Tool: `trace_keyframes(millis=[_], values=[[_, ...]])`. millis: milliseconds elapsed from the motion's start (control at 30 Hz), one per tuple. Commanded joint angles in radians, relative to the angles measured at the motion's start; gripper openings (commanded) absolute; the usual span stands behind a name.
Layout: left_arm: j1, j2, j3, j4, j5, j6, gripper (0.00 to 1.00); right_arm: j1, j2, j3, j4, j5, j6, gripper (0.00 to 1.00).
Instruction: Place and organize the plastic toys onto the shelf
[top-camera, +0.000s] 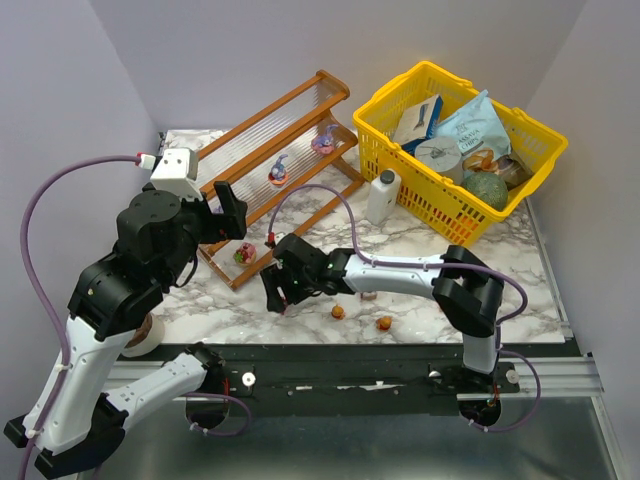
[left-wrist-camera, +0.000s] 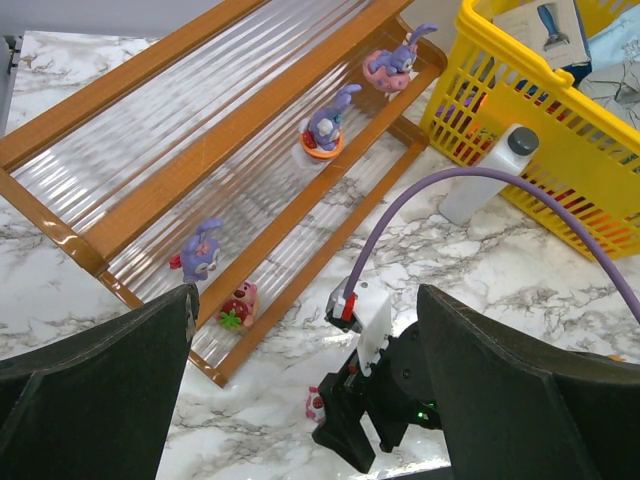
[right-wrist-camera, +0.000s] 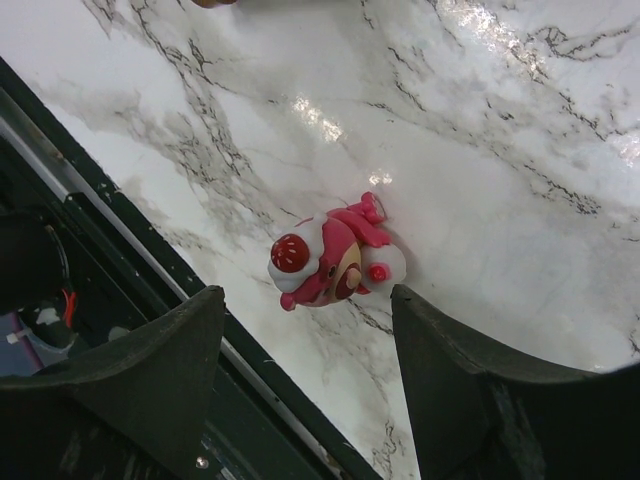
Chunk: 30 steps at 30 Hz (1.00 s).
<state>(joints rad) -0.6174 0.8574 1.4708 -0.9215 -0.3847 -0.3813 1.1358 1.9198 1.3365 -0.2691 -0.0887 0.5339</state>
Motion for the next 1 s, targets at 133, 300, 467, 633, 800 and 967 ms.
trace_keyframes(millis=[133, 300, 467, 633, 800, 967], values=[[-0.005, 0.011, 0.005, 0.016, -0.025, 0.032, 0.99, 0.002, 0.059, 0.069, -0.079, 0.020, 0.112, 0.70], [-0.005, 0.019, 0.019, 0.016, -0.016, 0.044, 0.99, 0.002, 0.067, 0.070, -0.079, 0.032, 0.146, 0.68], [-0.005, 0.015, 0.023, 0.009, -0.016, 0.051, 0.99, 0.002, 0.071, 0.066, -0.079, 0.047, 0.176, 0.63], [-0.005, 0.006, 0.013, 0.007, -0.016, 0.050, 0.99, 0.002, 0.077, 0.067, -0.081, 0.066, 0.184, 0.59], [-0.005, 0.006, 0.013, 0.010, -0.005, 0.048, 0.99, 0.002, 0.071, 0.072, -0.079, 0.083, 0.178, 0.59], [-0.005, 0.005, 0.016, 0.010, -0.006, 0.050, 0.99, 0.002, 0.077, 0.092, -0.091, 0.083, 0.169, 0.53]])
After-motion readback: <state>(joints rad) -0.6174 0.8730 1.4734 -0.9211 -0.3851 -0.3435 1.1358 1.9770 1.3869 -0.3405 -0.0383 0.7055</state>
